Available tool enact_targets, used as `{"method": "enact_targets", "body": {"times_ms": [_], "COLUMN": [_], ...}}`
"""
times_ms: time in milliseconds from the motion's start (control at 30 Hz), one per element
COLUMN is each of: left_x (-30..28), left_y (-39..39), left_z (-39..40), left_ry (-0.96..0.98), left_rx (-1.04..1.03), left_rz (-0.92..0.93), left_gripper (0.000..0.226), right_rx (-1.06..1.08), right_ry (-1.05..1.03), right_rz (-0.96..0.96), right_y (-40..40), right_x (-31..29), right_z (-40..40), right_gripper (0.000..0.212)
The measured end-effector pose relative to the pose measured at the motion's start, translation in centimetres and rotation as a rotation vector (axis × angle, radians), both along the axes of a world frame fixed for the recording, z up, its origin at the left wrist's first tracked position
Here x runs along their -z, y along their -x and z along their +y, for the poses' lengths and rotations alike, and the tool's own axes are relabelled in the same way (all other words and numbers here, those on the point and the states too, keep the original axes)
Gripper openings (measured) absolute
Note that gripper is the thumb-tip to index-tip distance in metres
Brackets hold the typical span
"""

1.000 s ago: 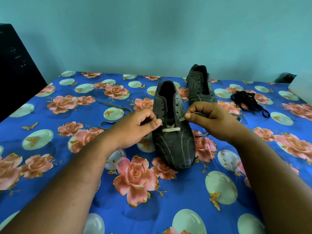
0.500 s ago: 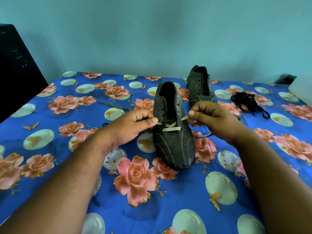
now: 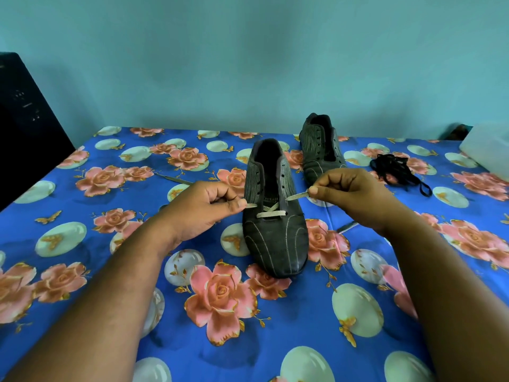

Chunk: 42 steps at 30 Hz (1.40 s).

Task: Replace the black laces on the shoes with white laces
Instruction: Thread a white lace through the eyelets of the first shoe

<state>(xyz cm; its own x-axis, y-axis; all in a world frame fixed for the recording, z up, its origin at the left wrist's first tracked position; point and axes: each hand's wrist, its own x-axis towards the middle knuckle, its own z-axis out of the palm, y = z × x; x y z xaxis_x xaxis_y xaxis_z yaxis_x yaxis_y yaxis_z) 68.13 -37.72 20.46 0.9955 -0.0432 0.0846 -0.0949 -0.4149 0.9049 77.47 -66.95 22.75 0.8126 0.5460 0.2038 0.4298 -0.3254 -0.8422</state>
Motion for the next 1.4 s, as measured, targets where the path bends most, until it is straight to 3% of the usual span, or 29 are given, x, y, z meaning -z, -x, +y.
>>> {"method": "enact_targets", "body": {"times_ms": [167, 233, 533, 667, 733, 800, 900, 1033, 1167, 1400], "left_x": [-0.2, -0.1, 0.1, 0.4, 0.5, 0.0, -0.4, 0.1, 0.7, 1.0], "left_y": [-0.2, -0.3, -0.7, -0.7, -0.7, -0.5, -0.1, -0.1, -0.2, -0.3], "left_z": [1.6, 2.6, 3.3, 2.4, 1.7, 0.4, -1.3, -2.6, -3.2, -3.8], "left_ry": [-0.047, -0.153, -0.744, -0.905, -0.810, -0.547, -0.244, -0.189, -0.153, -0.118], "left_rx": [-0.040, -0.039, -0.315, -0.389, -0.376, -0.329, -0.253, -0.230, -0.222, -0.205], "left_rz": [0.089, 0.135, 0.076, -0.025, -0.138, -0.246, -0.322, -0.320, -0.302, -0.289], "left_gripper": [0.017, 0.008, 0.019, 0.021, 0.023, 0.020, 0.011, 0.017, 0.022, 0.016], "right_rx": [0.067, 0.063, 0.063, -0.033, -0.044, 0.040, 0.247, 0.511, 0.703, 0.864], "right_ry": [0.038, 0.041, 0.194, 0.323, 0.384, 0.394, 0.305, 0.273, 0.511, 0.660], "right_rz": [-0.060, -0.052, -0.100, 0.041, 0.053, -0.031, -0.158, -0.167, -0.136, -0.150], "right_y": [-0.7, -0.8, -1.3, -0.3, 0.1, 0.3, 0.2, 0.2, 0.6, 1.1], "right_x": [-0.1, -0.2, -0.3, -0.9, -1.0, -1.2, -1.7, -1.4, 0.4, 2.0], "right_z": [-0.9, -1.2, -2.1, -1.9, -1.7, -1.8, -3.1, -6.4, -9.1, -10.8], "right_gripper": [0.024, 0.025, 0.031, 0.026, 0.034, 0.041, 0.034, 0.030, 0.032, 0.023]}}
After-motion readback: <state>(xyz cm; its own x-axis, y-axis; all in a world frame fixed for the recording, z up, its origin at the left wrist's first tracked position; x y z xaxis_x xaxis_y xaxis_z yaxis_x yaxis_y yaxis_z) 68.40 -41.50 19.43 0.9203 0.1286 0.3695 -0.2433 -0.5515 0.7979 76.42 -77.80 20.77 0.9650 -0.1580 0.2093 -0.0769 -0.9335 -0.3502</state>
